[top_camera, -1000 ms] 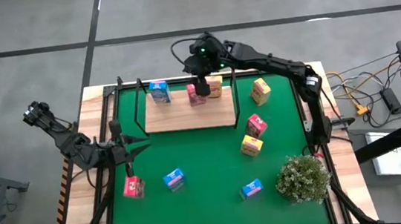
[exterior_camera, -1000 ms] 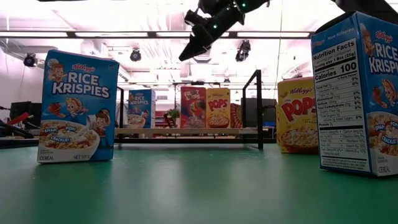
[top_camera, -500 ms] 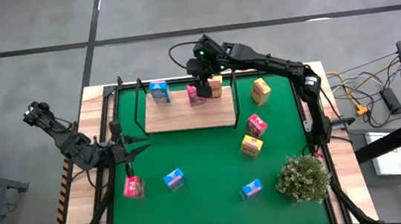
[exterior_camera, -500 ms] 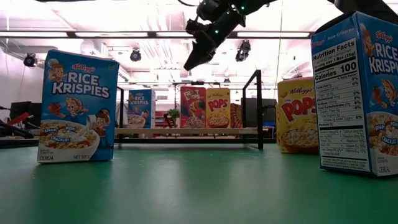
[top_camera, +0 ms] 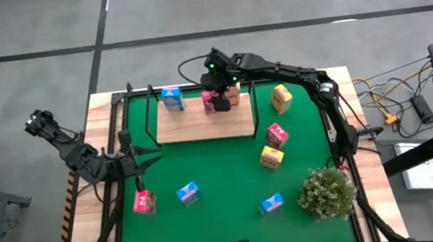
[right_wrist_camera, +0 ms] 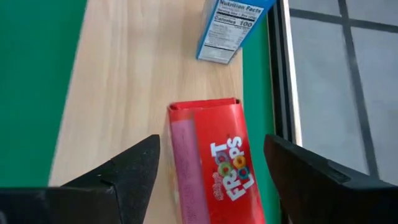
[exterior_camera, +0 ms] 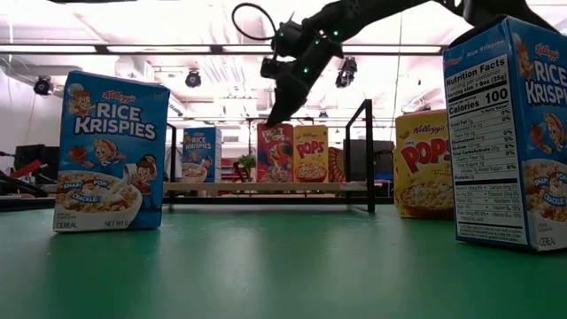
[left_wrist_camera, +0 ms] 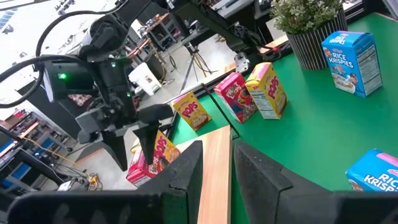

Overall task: Stack cereal on shelf
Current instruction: Put the bottom right red cereal box on the shelf

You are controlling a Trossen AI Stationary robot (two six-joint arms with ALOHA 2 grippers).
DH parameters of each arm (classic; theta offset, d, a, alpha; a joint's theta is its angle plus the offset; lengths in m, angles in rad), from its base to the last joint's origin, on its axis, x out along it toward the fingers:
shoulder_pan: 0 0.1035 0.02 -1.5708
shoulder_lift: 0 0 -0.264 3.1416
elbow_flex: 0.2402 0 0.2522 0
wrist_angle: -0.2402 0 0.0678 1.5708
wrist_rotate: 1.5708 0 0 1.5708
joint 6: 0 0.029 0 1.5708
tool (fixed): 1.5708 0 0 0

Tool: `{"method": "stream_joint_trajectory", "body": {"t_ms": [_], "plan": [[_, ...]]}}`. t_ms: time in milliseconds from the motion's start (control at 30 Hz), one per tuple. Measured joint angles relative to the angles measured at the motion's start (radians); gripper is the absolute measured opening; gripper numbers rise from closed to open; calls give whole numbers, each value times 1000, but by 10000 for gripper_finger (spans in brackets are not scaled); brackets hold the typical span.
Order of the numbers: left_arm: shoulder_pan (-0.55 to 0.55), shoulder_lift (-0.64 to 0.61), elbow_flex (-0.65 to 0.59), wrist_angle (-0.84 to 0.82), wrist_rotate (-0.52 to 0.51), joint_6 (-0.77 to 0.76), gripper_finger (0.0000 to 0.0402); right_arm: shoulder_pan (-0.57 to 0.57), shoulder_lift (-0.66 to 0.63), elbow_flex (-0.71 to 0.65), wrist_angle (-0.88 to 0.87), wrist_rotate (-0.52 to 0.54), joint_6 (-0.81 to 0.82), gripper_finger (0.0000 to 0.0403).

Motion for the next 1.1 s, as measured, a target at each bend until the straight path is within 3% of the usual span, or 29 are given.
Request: {"method": "stream_joint_trajectory", "body": {"t_ms": [200,700,1100], "plan": [[0,0,0,0,0,1,77,1,-1,0,2,7,-2,275],[0,0,0,0,0,0,77,2,18,-1,23,-9,36,204],[0,0,0,0,0,0,77,12,21,-1,175,-10,106,180]]}}
